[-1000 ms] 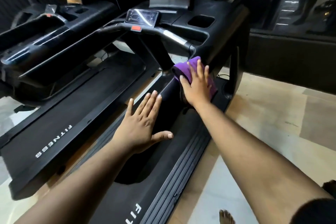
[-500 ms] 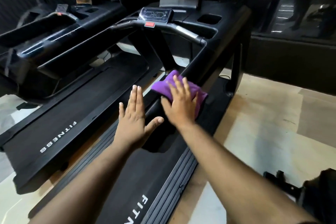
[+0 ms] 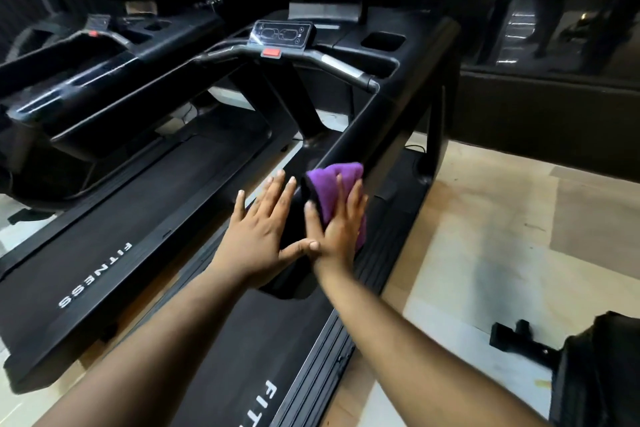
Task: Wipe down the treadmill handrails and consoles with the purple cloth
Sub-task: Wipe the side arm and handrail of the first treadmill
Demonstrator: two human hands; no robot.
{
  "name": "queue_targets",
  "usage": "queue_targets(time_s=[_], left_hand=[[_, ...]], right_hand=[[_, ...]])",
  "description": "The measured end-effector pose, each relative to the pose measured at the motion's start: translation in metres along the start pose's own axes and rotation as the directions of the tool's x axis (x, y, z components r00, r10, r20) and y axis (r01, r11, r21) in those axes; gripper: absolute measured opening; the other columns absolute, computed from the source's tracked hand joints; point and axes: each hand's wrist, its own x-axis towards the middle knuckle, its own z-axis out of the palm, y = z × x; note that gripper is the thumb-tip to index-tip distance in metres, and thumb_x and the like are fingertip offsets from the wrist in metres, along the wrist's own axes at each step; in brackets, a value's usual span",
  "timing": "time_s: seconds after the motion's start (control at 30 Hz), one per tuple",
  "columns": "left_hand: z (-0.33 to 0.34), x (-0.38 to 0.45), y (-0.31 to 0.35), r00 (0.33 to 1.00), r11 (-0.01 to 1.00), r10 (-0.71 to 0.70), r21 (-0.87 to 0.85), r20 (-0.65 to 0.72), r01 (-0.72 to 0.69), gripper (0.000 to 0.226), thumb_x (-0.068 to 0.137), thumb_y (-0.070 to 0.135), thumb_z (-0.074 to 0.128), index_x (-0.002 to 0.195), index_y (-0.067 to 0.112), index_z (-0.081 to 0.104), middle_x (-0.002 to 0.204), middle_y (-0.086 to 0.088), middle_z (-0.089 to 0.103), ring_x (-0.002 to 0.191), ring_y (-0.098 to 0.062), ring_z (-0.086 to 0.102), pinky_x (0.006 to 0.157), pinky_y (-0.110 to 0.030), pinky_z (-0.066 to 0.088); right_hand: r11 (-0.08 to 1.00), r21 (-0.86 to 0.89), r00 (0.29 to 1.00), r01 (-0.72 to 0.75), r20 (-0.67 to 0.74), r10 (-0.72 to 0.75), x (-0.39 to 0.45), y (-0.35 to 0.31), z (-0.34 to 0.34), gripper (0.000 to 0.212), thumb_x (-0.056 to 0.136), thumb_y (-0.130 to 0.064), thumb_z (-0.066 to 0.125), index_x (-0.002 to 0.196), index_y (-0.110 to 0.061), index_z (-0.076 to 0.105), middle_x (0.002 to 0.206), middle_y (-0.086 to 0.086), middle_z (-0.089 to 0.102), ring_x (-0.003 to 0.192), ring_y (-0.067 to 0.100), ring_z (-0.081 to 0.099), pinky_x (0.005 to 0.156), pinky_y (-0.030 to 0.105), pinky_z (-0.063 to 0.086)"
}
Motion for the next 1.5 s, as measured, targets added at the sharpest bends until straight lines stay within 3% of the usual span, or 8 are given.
queue_targets(time_s=[0.13, 0.33, 0.57, 0.73, 1.03, 1.2, 1.37, 1.5], left_hand=[[-0.002, 0.015, 0.005, 0.991, 0.998, -0.054, -0.004, 0.126, 0.055, 0.12, 0.067, 0.101, -0.005, 0.159, 0.026, -0.021, 0.165, 0.01, -0.027, 0.15, -0.004, -0.025, 0.127, -0.056, -0.003], [0.001, 0.059, 0.018, 0.983, 0.998, -0.037, 0.055, 0.182, 0.028, 0.117, 0.071, 0.099, -0.001, 0.16, 0.027, -0.021, 0.165, 0.009, -0.03, 0.153, -0.008, -0.024, 0.126, -0.057, -0.007], [0.009, 0.144, 0.037, 0.978, 0.995, -0.098, 0.039, 0.182, 0.093, 0.125, 0.067, 0.101, -0.001, 0.161, 0.021, -0.02, 0.165, 0.006, -0.028, 0.151, -0.007, -0.025, 0.125, -0.058, -0.01], [0.013, 0.21, 0.059, 0.975, 0.995, -0.101, 0.042, 0.197, 0.094, 0.119, 0.074, 0.098, 0.011, 0.162, 0.024, -0.017, 0.168, 0.006, -0.026, 0.15, -0.006, -0.026, 0.123, -0.056, -0.015], [0.027, 0.283, 0.07, 0.977, 0.995, -0.098, 0.021, 0.187, 0.096, 0.126, 0.066, 0.101, 0.01, 0.162, 0.024, -0.017, 0.165, 0.005, -0.03, 0.152, -0.009, -0.027, 0.125, -0.058, -0.012], [0.03, 0.316, 0.078, 0.975, 0.992, -0.123, 0.011, 0.185, 0.124, 0.12, 0.071, 0.101, 0.015, 0.159, 0.03, -0.024, 0.166, 0.004, -0.031, 0.151, -0.01, -0.03, 0.123, -0.056, -0.017], [0.031, 0.325, 0.079, 0.977, 0.991, -0.133, 0.016, 0.169, 0.132, 0.125, 0.065, 0.102, 0.009, 0.16, 0.026, -0.023, 0.165, 0.004, -0.032, 0.153, -0.011, -0.028, 0.123, -0.057, -0.015], [0.032, 0.351, 0.085, 0.978, 0.994, -0.111, -0.007, 0.175, 0.114, 0.129, 0.066, 0.103, 0.012, 0.162, 0.021, -0.018, 0.168, 0.003, -0.025, 0.151, -0.01, -0.028, 0.122, -0.057, -0.015]], right_hand=[[0.997, 0.054, 0.997, 0.052, 0.05, -0.055, 0.007, 0.019, -0.003, 0.079, 0.091, -0.065, 0.044, 0.162, -0.037, 0.021, 0.172, -0.009, -0.004, 0.158, 0.014, -0.008, 0.124, 0.035, 0.001], [0.944, 0.134, 0.95, -0.301, -0.048, 0.31, 0.134, 0.028, -0.026, 0.076, 0.105, -0.043, 0.05, 0.163, -0.011, 0.015, 0.171, 0.012, 0.006, 0.158, 0.028, 0.005, 0.123, 0.029, 0.003], [0.954, -0.176, 0.963, 0.243, 0.164, -0.215, 0.159, 0.055, -0.035, 0.069, 0.094, -0.06, 0.04, 0.159, -0.036, 0.029, 0.172, -0.005, 0.004, 0.158, 0.026, -0.005, 0.121, 0.063, 0.016], [0.887, -0.448, 0.98, 0.114, 0.197, -0.026, 0.307, 0.043, -0.06, 0.062, 0.103, -0.057, 0.041, 0.16, -0.039, 0.024, 0.172, -0.011, -0.004, 0.158, 0.023, -0.011, 0.114, 0.077, 0.017], [0.779, -0.435, 0.863, 0.452, 0.436, -0.257, 0.343, 0.081, -0.083, 0.074, 0.096, -0.07, 0.035, 0.161, -0.041, 0.014, 0.171, -0.016, -0.008, 0.157, 0.018, -0.013, 0.117, 0.074, 0.005], [0.74, -0.618, 0.945, 0.265, 0.319, -0.072, 0.449, 0.061, -0.081, 0.07, 0.099, -0.068, 0.035, 0.16, -0.035, 0.025, 0.172, -0.011, -0.001, 0.158, 0.021, -0.01, 0.114, 0.077, 0.01], [0.899, -0.287, 0.926, 0.33, 0.282, -0.249, 0.353, 0.097, -0.083, 0.079, 0.094, -0.067, 0.034, 0.162, -0.032, 0.018, 0.173, -0.006, -0.001, 0.158, 0.021, -0.007, 0.122, 0.063, 0.012], [0.841, -0.359, 0.906, 0.404, 0.288, -0.311, 0.39, 0.106, -0.089, 0.077, 0.093, -0.066, 0.035, 0.161, -0.032, 0.024, 0.172, -0.003, 0.007, 0.159, 0.024, -0.001, 0.119, 0.068, 0.016]])
